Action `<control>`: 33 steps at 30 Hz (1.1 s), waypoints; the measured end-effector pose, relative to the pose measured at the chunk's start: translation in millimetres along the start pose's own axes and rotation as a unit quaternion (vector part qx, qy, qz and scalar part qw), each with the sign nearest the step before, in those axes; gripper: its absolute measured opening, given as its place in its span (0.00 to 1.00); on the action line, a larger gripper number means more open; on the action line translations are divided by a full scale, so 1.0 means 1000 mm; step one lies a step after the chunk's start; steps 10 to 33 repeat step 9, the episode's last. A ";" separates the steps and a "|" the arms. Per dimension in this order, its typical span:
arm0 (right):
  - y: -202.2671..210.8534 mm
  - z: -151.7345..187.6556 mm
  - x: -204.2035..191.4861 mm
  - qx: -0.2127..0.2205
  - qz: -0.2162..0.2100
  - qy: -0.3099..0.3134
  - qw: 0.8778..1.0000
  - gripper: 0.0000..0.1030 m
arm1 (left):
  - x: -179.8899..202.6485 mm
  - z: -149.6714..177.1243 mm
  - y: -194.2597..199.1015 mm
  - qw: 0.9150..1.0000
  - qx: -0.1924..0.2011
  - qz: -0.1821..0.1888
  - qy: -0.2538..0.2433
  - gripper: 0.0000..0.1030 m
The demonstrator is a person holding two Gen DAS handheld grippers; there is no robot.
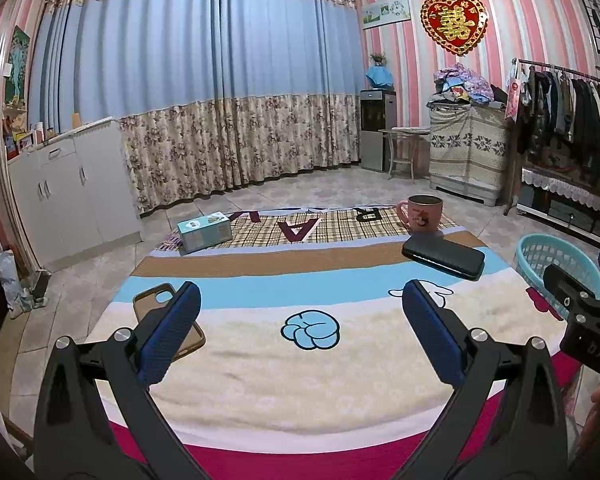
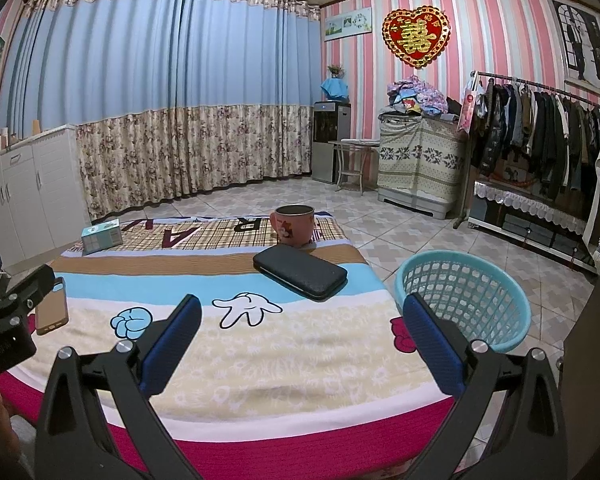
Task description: Collect trash
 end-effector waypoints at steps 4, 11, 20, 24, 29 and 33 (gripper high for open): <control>0.000 0.000 0.000 0.000 0.000 0.001 1.000 0.96 | 0.004 0.002 0.000 1.000 -0.003 0.005 0.002 0.95; -0.005 0.005 0.005 -0.002 -0.001 0.001 1.000 0.96 | 0.003 0.004 -0.003 1.000 -0.008 0.006 0.009 0.95; -0.005 0.005 0.005 -0.002 -0.001 0.001 1.000 0.96 | 0.003 0.004 -0.003 1.000 -0.008 0.006 0.009 0.95; -0.005 0.005 0.005 -0.002 -0.001 0.001 1.000 0.96 | 0.003 0.004 -0.003 1.000 -0.008 0.006 0.009 0.95; -0.005 0.005 0.005 -0.002 -0.001 0.001 1.000 0.96 | 0.003 0.004 -0.003 1.000 -0.008 0.006 0.009 0.95; -0.005 0.005 0.005 -0.002 -0.001 0.001 1.000 0.96 | 0.003 0.004 -0.003 1.000 -0.008 0.006 0.009 0.95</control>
Point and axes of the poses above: each gripper's, at about its wrist camera, not at the fingertips, and y roughly against the way its jaws point, x to its right, z to its underside, the point moved 4 cm from there along -y, roughly the way its jaws point, and after that the axes turned 4 degrees about x, right-handed, at the moved point
